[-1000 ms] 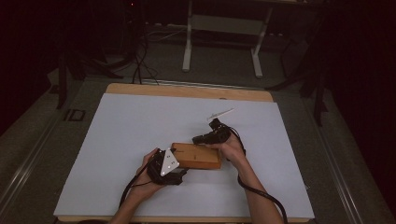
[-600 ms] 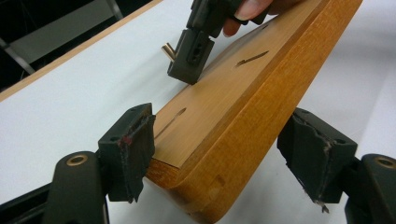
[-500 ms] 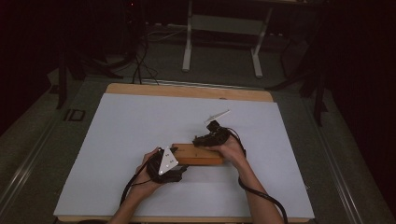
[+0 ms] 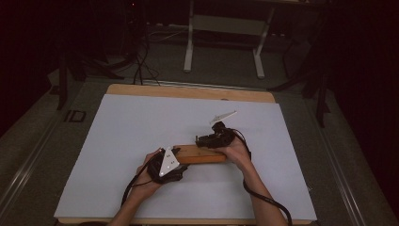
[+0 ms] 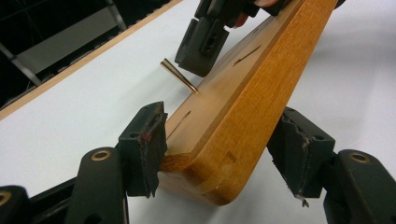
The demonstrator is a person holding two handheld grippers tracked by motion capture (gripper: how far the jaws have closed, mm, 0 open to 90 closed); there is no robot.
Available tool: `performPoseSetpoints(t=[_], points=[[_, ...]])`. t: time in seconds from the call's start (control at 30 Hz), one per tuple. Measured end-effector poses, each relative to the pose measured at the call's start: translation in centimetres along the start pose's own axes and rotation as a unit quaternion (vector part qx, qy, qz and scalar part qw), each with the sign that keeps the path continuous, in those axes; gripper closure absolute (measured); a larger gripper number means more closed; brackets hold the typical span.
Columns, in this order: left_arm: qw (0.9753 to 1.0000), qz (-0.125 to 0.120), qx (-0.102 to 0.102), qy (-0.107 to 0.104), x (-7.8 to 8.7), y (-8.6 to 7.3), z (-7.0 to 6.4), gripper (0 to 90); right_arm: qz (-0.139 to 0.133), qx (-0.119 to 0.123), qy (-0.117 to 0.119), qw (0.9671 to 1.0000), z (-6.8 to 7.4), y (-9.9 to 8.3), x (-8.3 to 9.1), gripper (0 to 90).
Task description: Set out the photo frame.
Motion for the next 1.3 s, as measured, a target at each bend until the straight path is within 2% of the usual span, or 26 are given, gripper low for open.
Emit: performPoseSetpoints(t=[0.4, 0.7, 1.13, 1.3], points=[[0.9999, -0.005, 0.012, -0.008, -0.1, 0.4, 0.5, 41.2, -0.032, 0.005, -0.012, 0.9994, 0.4, 0.6, 1.8, 64.7], [0.9997, -0.008, 0.020, -0.012, -0.1, 0.7, 0.7, 41.8, -0.051, 0.030, -0.015, 0.9981, 1.2, 0.9, 3.7, 59.7], [0.9992, -0.015, 0.035, -0.011, -0.3, 1.0, 1.2, 42.6, -0.075, 0.062, -0.034, 0.9947, 2.1, -0.1, 6.6, 47.8], [0.9991, -0.014, 0.039, -0.010, -0.3, 1.1, 1.5, 43.0, -0.088, 0.065, -0.044, 0.9931, 2.2, -0.4, 7.8, 40.9]])
Point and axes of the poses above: each handheld gripper's, and its own axes: x roughly backward along the jaws, y roughly out of its top, z roughly to its left, the point moved 8 cm from there along -x, roughly forward along the jaws, and after that the axes turned 1 degree about x, right-handed, at the moved point
